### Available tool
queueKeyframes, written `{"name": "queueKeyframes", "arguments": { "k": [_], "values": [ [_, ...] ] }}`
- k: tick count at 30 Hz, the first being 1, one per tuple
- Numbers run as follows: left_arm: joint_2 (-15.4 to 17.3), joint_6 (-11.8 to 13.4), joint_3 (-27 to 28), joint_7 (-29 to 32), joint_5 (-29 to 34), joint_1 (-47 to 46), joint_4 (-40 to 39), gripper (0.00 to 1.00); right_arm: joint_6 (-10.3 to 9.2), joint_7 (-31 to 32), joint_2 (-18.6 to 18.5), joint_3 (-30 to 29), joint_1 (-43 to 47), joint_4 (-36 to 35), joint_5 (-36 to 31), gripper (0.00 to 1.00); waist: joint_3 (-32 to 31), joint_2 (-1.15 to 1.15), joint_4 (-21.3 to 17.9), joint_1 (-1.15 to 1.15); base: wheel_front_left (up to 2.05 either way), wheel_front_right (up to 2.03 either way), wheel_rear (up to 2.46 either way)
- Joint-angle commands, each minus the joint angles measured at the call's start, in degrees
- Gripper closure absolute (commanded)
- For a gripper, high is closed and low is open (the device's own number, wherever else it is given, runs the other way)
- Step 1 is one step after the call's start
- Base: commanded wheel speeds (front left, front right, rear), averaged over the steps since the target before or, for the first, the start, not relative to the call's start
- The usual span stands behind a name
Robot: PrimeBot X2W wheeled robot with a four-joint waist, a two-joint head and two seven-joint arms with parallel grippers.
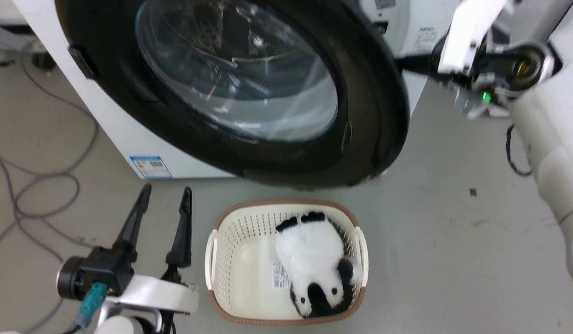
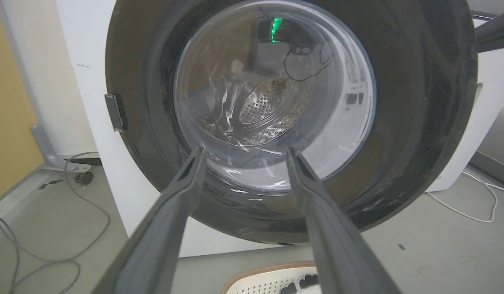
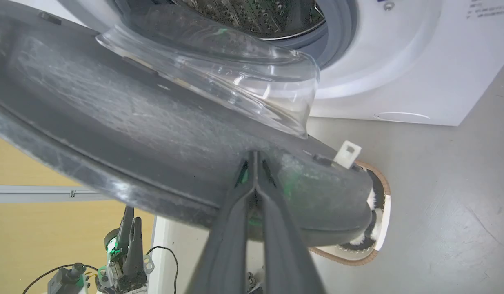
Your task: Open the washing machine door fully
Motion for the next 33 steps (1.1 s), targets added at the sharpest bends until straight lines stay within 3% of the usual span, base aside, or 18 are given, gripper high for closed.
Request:
{"name": "queueKeyframes", "arguments": {
  "k": [1,13,20,33],
  "values": [
    [-0.07,-0.25,0.17,-0.29,0.5,1.34,0.4,0.0,0.07,0.91,-0.02,0.35,2.93,-1.37,0.59,1.0,-2.5,0.0,0.33,0.0,0.0,0.0,0.0],
    [-0.59,-0.25,-0.01,-0.29,2.31,8.75,2.21,0.0,0.07,6.33,-2.28,0.16,18.83,-14.29,4.74,1.0,-10.32,0.0,0.74,0.0,0.0,0.0,0.0],
    [-0.72,-0.25,0.46,-0.29,3.03,10.68,2.56,0.0,0.07,9.28,-3.12,-0.61,27.43,-25.57,7.16,1.0,-11.67,0.0,1.04,0.0,0.0,0.0,0.0],
    [-1.14,-0.25,0.45,-0.29,3.35,11.4,3.37,0.0,0.07,12.75,-2.47,-1.18,36.88,-38.68,7.46,1.0,-12.62,0.0,2.13,0.0,0.0,0.0,0.0]
  ]
}}
